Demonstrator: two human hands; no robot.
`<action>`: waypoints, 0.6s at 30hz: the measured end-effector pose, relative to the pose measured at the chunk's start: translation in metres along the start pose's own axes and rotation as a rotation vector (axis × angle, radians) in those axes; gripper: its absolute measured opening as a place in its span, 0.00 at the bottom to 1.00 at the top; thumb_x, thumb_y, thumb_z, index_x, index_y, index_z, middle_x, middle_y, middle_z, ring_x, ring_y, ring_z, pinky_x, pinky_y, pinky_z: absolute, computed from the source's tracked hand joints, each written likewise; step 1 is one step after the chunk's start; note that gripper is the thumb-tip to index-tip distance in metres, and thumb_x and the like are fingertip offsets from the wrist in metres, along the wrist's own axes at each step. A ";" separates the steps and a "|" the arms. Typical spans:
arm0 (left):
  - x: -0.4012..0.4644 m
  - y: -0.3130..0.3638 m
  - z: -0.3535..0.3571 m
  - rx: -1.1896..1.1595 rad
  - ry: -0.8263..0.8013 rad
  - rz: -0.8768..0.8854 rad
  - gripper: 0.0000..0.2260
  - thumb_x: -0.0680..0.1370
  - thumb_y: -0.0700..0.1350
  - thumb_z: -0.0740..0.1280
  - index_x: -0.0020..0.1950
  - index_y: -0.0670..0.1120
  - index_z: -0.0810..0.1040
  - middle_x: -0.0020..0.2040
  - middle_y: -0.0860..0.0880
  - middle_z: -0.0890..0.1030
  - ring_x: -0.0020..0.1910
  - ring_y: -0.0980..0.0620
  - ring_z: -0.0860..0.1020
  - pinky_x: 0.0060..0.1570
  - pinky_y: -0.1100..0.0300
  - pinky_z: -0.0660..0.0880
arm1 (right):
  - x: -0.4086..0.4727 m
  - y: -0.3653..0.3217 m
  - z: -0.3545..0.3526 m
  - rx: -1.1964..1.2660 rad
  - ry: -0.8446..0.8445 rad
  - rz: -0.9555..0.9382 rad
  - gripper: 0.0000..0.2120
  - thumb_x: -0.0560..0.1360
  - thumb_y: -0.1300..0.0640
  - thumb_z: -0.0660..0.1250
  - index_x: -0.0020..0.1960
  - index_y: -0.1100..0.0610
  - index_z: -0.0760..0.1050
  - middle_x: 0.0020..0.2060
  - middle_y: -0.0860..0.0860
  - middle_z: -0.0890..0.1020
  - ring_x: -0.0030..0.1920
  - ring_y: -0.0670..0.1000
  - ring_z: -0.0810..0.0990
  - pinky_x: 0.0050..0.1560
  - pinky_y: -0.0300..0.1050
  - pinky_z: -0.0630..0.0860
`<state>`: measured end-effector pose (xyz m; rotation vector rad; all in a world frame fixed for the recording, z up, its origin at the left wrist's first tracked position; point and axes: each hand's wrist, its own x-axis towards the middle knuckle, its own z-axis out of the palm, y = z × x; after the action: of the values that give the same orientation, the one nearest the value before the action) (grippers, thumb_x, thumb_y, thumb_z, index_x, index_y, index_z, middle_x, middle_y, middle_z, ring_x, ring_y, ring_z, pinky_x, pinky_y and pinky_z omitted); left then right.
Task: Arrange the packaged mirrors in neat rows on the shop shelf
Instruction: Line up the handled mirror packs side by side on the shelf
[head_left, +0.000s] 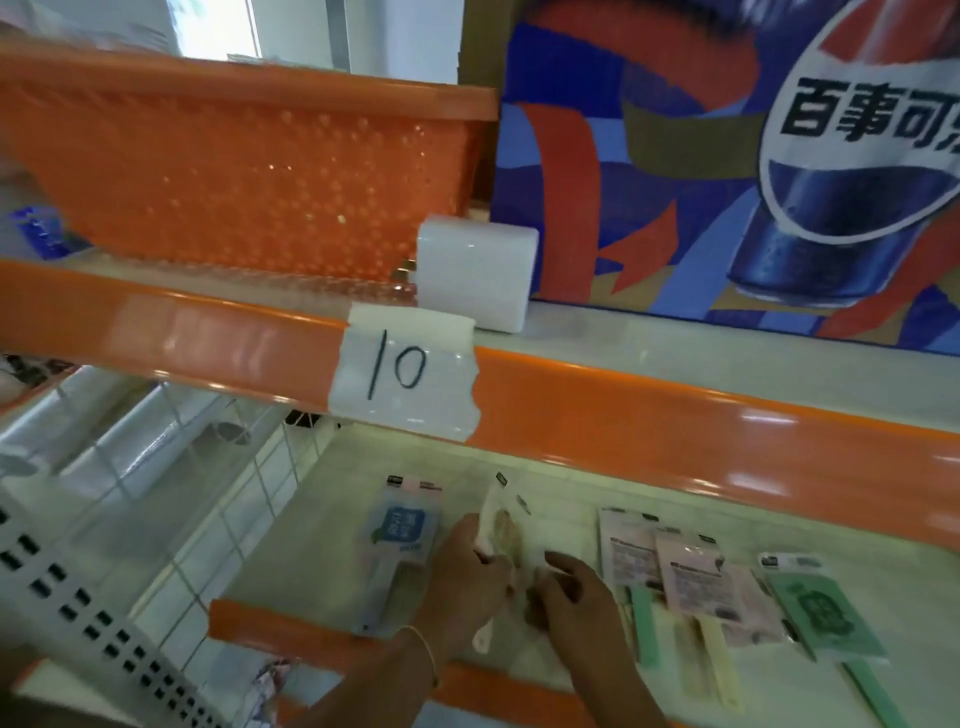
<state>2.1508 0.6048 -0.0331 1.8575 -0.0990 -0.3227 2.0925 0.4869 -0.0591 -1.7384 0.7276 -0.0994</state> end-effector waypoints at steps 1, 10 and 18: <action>-0.001 0.000 -0.001 -0.138 -0.016 -0.072 0.10 0.74 0.37 0.66 0.51 0.51 0.78 0.46 0.50 0.83 0.41 0.55 0.82 0.39 0.62 0.80 | 0.001 -0.004 0.003 0.095 -0.017 0.037 0.11 0.78 0.57 0.65 0.60 0.51 0.74 0.41 0.52 0.85 0.39 0.53 0.84 0.41 0.46 0.81; -0.005 0.001 -0.022 0.192 -0.177 -0.150 0.10 0.77 0.55 0.63 0.51 0.50 0.77 0.45 0.53 0.81 0.43 0.55 0.80 0.43 0.60 0.78 | 0.004 -0.002 0.011 0.131 0.070 0.046 0.16 0.72 0.59 0.73 0.58 0.51 0.76 0.36 0.55 0.85 0.36 0.55 0.84 0.37 0.46 0.81; 0.030 -0.024 -0.115 0.566 0.298 0.324 0.09 0.78 0.48 0.63 0.53 0.47 0.80 0.46 0.48 0.82 0.45 0.48 0.80 0.41 0.58 0.76 | 0.019 -0.015 0.037 -0.582 0.114 -0.247 0.24 0.75 0.47 0.65 0.69 0.51 0.69 0.57 0.50 0.80 0.55 0.53 0.78 0.56 0.45 0.74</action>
<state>2.2084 0.7115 -0.0293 2.3809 -0.3067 0.2361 2.1299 0.5102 -0.0629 -2.3940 0.6586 -0.1691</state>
